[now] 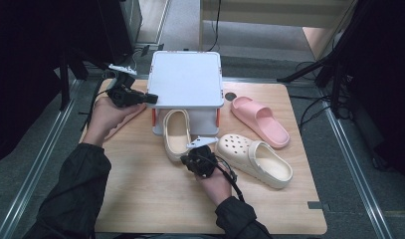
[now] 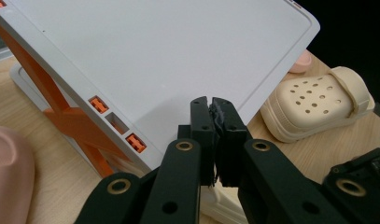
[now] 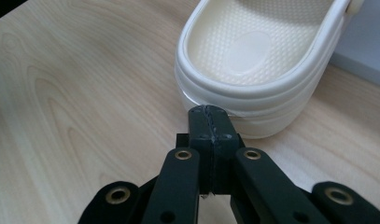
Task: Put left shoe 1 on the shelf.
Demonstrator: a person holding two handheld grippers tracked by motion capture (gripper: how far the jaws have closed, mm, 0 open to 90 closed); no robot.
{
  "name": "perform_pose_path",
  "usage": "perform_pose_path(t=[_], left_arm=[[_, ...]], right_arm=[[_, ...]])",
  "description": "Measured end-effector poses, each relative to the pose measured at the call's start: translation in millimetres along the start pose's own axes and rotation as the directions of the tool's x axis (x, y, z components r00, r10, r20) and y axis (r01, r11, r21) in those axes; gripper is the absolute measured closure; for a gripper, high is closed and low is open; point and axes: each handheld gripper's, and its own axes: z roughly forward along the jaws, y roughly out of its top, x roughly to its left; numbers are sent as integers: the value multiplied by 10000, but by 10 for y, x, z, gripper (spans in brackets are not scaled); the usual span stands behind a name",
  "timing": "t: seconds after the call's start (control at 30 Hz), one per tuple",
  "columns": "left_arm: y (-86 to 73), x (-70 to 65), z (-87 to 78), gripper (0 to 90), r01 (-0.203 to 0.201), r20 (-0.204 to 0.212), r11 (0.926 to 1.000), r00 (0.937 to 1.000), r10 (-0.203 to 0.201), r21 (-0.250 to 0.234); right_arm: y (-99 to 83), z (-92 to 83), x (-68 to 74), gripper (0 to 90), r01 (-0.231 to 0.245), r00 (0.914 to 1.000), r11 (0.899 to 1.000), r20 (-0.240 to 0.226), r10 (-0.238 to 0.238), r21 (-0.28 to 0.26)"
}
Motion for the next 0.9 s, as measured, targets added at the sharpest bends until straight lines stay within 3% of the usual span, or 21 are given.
perform_pose_path(t=[0.4, 0.73, 0.83, 0.9], left_arm=[[-10, 18, -5, 888, 91, 97, 10000, 9999, -91, -34], [-9, 16, -2, 889, 85, 98, 10000, 9999, -85, -32], [-8, 10, -2, 888, 84, 62, 10000, 9999, -84, -29], [-8, 7, -1, 889, 92, 56, 10000, 9999, -92, -28]], right_arm=[[258, 229, -16, 900, 240, 9995, 9996, 210, -243, 151], [401, 360, -104, 900, -213, 9994, 9998, 271, 212, 41], [461, 414, -135, 897, 123, 9979, 9999, 629, -121, -30], [494, 441, -158, 900, 33, 9976, 10000, 687, -27, -78]])
